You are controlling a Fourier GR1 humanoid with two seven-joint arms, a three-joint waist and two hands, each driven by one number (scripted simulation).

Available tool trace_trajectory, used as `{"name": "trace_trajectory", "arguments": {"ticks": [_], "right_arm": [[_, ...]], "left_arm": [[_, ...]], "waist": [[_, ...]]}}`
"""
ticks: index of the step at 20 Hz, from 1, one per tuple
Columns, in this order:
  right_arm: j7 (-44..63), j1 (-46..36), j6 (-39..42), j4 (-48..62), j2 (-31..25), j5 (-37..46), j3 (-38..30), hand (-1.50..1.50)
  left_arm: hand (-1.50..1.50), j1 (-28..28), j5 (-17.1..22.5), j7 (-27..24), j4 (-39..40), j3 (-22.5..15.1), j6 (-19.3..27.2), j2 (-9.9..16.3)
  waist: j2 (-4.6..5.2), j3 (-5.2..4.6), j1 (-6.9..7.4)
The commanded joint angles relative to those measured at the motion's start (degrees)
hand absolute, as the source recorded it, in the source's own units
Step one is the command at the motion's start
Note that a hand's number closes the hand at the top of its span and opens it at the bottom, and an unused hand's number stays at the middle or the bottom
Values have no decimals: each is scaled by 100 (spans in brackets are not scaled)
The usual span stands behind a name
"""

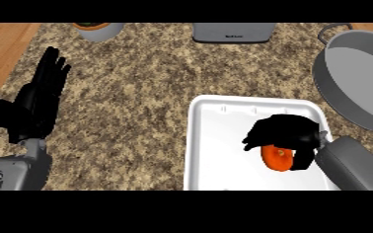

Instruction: Pick the squash from the tray and place it in the pot

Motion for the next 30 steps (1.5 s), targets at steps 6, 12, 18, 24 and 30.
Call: {"name": "trace_trajectory", "arguments": {"ticks": [6,12,18,24,30], "right_arm": [[-1160,259,-856,566,129,596,18,150],[217,552,-403,234,445,383,-375,150],[2481,1699,-558,-511,937,-81,-1274,150],[3594,2776,-70,-3071,741,-577,-1766,150],[3936,3199,-1006,-4233,1242,-1346,-3077,150]], "left_arm": [[0,-39,1,6,41,238,-222,-2],[0,-163,-245,200,-19,118,1,-126],[0,284,-100,148,-120,380,-61,8],[0,156,-83,117,-90,389,-70,-74],[0,370,-93,111,-180,345,-153,-64]], "waist": [[2,3,-9],[-20,0,-122],[-112,-19,-426],[-69,-13,-307],[-81,-4,-345]]}}
